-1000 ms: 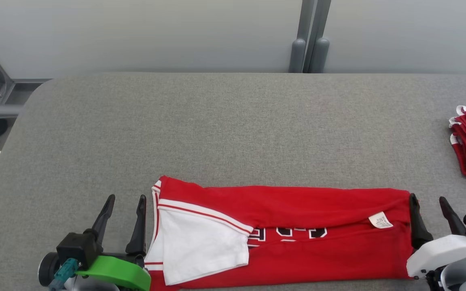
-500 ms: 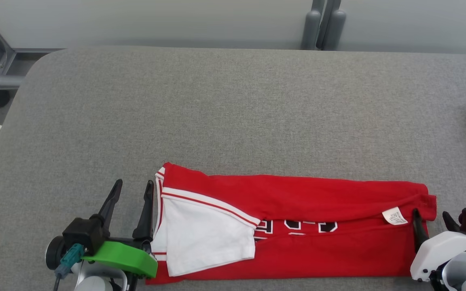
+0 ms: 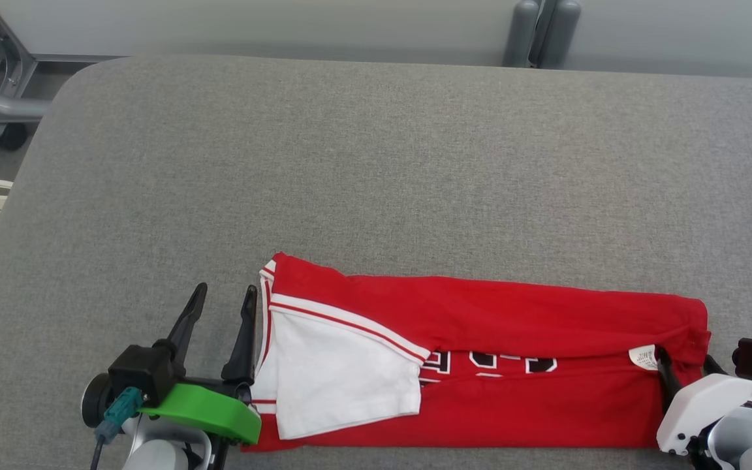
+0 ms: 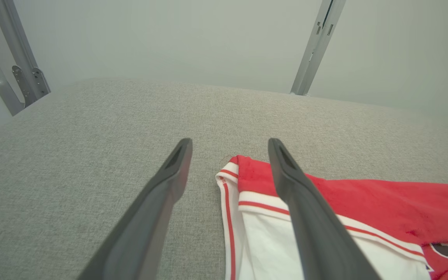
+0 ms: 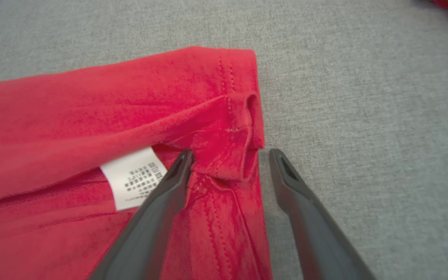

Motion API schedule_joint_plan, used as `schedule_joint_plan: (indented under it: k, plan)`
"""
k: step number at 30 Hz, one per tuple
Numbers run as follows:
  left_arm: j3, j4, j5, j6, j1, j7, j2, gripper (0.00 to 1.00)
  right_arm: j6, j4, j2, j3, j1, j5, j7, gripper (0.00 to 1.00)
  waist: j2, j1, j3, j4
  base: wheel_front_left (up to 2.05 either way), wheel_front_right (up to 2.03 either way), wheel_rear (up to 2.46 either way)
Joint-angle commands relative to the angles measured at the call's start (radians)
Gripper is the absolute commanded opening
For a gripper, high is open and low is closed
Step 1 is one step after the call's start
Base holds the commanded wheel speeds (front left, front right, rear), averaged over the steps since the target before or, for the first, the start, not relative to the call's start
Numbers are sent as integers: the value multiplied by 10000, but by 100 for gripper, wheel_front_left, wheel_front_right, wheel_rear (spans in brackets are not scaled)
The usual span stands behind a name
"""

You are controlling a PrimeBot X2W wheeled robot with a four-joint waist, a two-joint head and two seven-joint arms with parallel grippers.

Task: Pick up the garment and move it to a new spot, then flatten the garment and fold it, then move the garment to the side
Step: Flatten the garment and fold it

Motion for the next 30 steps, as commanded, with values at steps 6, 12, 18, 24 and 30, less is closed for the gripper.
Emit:
schedule_joint_plan:
  k: [6, 12, 18, 24, 30]
  plan:
    - [-16, -44, -67, -32, -130, -28, 96, 100, -19, 618, 63, 230, 67, 219, 487, 12, 0, 0, 39, 3, 0, 0, 0]
    - [-20, -32, -70, -32, -113, -28, 97, 100, -28, 541, 19, -100, 28, -42, 284, 0, 0, 0, -5, -24, 0, 0, 0]
    - [-51, -37, -108, -33, -49, -28, 99, 100, -57, 484, -47, -981, -336, -414, 81, 0, 0, 0, -68, -99, 0, 0, 0]
    - [11, -49, -96, -33, 11, -30, 148, 100, -28, 84, -219, -1928, -282, -610, -94, 0, 0, 0, -188, -150, 0, 0, 0]
    - [93, -98, -55, -33, 61, -30, 157, 100, -21, -669, -466, -3029, -71, -702, -93, 0, 0, 0, -214, -237, 0, 0, 0]
